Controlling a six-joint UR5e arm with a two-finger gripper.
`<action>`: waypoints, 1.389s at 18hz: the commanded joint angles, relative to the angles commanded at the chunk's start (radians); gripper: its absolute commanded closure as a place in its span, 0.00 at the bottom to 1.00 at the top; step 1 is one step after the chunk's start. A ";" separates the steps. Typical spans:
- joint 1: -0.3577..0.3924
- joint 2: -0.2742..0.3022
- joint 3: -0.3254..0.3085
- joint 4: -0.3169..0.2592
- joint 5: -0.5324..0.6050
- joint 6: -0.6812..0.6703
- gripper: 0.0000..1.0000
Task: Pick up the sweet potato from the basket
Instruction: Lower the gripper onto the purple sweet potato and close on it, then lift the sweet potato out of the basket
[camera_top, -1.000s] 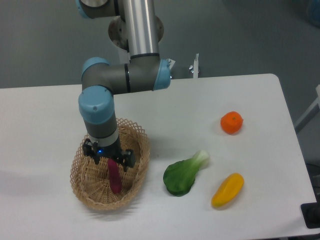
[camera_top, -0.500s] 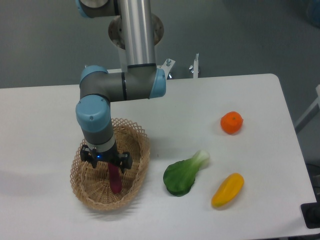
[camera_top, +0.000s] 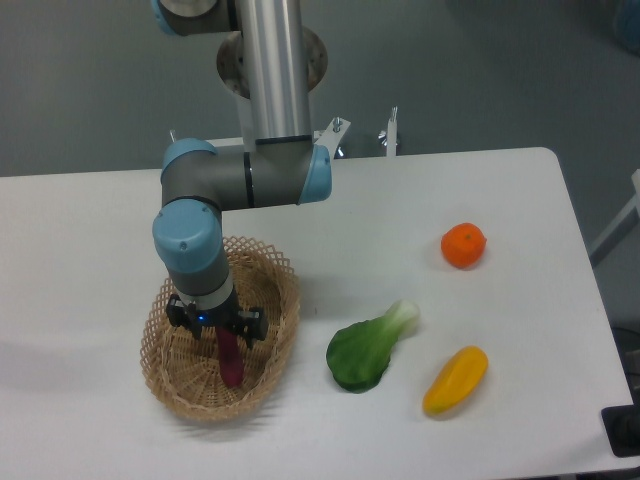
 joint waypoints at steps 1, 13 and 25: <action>0.000 0.003 0.000 0.000 -0.002 0.002 0.64; 0.002 0.020 0.009 0.000 0.035 0.049 0.77; 0.188 0.084 0.206 -0.023 0.058 0.316 0.80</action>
